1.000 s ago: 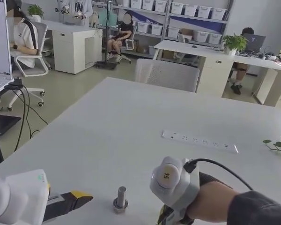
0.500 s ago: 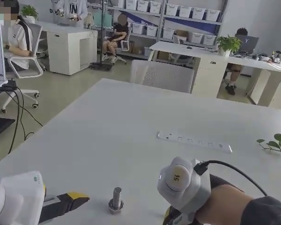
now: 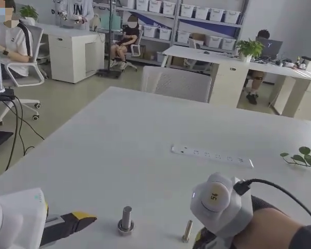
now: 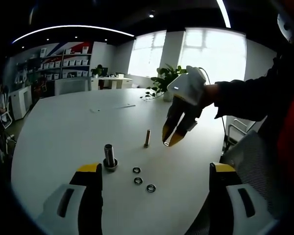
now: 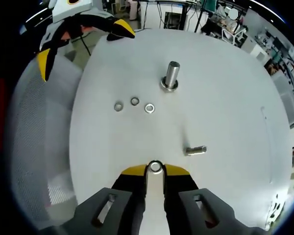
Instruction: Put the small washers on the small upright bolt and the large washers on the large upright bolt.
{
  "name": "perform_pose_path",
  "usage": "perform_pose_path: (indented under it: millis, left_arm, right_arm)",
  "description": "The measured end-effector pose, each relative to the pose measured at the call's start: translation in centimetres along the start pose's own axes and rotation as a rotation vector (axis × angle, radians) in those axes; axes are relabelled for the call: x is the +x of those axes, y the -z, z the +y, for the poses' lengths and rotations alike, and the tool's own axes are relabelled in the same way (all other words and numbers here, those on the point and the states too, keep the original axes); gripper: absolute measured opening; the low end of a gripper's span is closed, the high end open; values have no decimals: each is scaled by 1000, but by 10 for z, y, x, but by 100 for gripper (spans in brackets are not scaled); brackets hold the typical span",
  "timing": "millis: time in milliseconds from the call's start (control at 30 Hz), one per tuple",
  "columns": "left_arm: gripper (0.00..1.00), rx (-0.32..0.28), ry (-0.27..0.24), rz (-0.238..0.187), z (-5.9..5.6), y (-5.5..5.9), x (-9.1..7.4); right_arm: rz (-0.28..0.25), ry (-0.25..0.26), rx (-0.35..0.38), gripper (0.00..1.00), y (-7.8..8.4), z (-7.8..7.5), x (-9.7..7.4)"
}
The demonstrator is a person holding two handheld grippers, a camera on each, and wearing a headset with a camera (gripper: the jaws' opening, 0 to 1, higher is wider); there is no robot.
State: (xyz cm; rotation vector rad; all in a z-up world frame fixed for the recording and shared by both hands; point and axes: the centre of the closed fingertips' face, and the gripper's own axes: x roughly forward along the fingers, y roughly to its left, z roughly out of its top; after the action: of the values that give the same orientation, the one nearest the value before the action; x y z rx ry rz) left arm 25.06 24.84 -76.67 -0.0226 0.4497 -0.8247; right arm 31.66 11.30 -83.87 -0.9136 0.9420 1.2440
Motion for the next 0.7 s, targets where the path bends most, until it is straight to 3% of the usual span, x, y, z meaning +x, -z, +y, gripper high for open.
perform_pose_path:
  millis: [167, 400, 700]
  left_arm:
    - [90, 1, 1, -1, 0, 0, 0]
    - [90, 2, 1, -1, 0, 0, 0]
    - [90, 1, -4, -4, 1, 0, -1]
  right_arm:
    - [-4, 32, 22, 13, 5, -14, -13]
    - [-21, 78, 15, 13, -6, -32, -30]
    - [-22, 92, -7, 13, -13, -36, -35]
